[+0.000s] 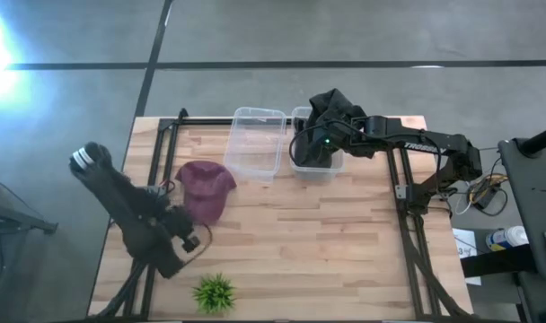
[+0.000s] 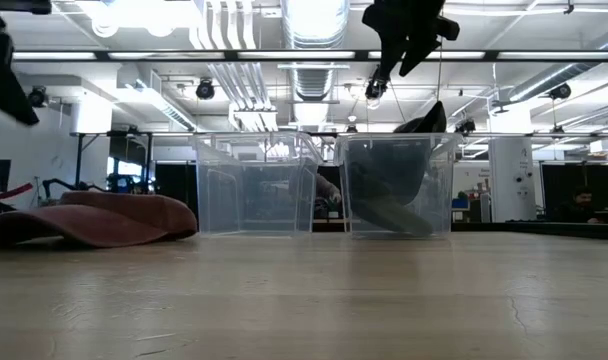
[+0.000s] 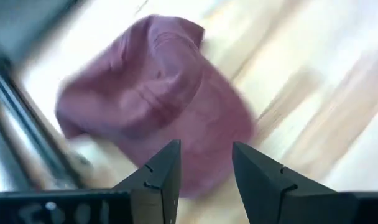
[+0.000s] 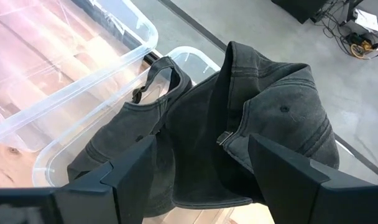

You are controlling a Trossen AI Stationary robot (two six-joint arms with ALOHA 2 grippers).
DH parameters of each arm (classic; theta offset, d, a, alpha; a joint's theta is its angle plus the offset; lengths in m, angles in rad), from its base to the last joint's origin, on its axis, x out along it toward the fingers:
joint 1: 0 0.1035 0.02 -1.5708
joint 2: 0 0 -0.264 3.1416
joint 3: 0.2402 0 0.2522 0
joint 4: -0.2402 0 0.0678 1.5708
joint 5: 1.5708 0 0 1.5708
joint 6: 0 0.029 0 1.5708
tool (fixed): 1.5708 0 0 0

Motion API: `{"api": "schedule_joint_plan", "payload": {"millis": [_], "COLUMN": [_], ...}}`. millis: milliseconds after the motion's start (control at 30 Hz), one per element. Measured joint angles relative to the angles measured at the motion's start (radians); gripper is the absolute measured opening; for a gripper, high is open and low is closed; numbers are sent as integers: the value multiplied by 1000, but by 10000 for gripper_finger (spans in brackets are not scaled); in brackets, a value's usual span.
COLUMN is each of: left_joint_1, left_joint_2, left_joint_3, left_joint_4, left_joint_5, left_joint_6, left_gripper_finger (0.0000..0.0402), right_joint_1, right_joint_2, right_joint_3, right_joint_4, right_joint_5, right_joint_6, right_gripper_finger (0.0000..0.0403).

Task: Pick & Place hat
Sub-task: Put the red cap into the left transparent bin

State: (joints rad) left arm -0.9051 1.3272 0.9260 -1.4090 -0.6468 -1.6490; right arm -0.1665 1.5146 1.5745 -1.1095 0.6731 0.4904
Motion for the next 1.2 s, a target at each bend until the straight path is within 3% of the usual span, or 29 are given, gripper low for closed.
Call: {"api": "schedule_joint_plan", "payload": {"millis": [133, 300, 433, 533, 633, 733, 900, 1067, 1200], "left_joint_1": [-8, 39, 58, 72, 84, 115, 242, 419, 534], "left_joint_2": [-131, -157, -98, -57, -45, -58, -52, -41, -17], "left_joint_3": [-18, -92, -122, -109, -78, -33, 2, -83, -179], "left_joint_4": [43, 558, 721, 623, 394, 147, -162, -50, 90], "left_joint_5": [-63, -96, -103, -34, 110, 84, -50, -70, -47], "left_joint_6": [-623, -627, -652, -637, -658, -674, -544, -194, -68], "left_gripper_finger": [138, 138, 138, 138, 138, 138, 138, 138, 138], "right_joint_1": [0, -3, -13, -20, -25, -28, -28, -28, -28], "right_joint_2": [0, 0, 0, 0, 0, 0, 1, 0, -7], "right_joint_3": [0, 0, 0, 0, 0, -4, -13, 1, 43], "right_joint_4": [0, 2, 2, 2, 3, 38, 100, 112, 119], "right_joint_5": [0, 7, 8, 7, -61, -160, -179, -177, -174], "right_joint_6": [4, 7, -30, -89, -101, -100, -126, -212, -237], "right_gripper_finger": [251, 251, 251, 251, 251, 251, 251, 251, 251]}}
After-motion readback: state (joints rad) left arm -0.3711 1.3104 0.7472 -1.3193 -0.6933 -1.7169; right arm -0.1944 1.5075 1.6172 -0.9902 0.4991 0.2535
